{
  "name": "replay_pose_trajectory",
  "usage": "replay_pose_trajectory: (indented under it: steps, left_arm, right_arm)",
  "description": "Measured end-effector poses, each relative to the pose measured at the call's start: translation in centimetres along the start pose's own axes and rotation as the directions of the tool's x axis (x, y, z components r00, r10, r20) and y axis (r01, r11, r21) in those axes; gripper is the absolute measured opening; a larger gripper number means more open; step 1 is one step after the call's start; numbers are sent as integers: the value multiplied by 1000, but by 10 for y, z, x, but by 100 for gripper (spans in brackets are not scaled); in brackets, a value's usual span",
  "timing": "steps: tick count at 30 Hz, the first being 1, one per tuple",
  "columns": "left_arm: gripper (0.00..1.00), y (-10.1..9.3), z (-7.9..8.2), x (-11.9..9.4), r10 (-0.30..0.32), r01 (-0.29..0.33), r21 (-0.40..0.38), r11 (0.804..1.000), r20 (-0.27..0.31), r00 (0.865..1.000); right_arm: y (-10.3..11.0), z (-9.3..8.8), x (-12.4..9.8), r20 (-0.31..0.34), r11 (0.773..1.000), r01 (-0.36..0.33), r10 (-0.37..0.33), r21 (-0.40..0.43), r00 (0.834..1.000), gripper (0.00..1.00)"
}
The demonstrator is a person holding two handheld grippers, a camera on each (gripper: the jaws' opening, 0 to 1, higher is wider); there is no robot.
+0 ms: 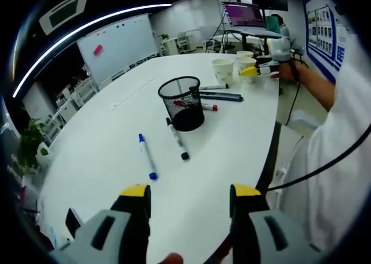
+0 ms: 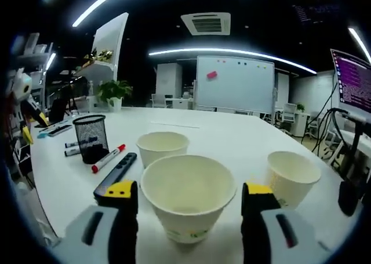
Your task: Place the scattered laser pointers and whiteboard markers into the pen holder and stack the scattered paper cups together
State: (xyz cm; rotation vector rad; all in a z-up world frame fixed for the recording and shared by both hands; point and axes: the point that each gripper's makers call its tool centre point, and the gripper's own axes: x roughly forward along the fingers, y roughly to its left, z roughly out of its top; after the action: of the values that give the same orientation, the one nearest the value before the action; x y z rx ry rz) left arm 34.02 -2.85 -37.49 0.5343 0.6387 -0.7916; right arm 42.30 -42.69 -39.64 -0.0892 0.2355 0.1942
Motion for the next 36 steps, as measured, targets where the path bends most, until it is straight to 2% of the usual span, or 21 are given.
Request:
replay_pose_trajectory:
  steps: [18,26,36]
  left_arm:
    - [56,2,-2,-1,6,-6,-11,1000,3,1000]
    - [56,6,-4,-1,7,-7,-13,1000,5,1000]
    - [56,6,-4,-1,9,-9,-19,1000,4,1000]
  right_arm:
    - [9,-9,7,-36,999,-37,37,5,999,70]
    - [4,-11,7,-36,1000,-19,19,17,999,67]
    - [5,-10,6,-29,999,-22,23,29,999,58]
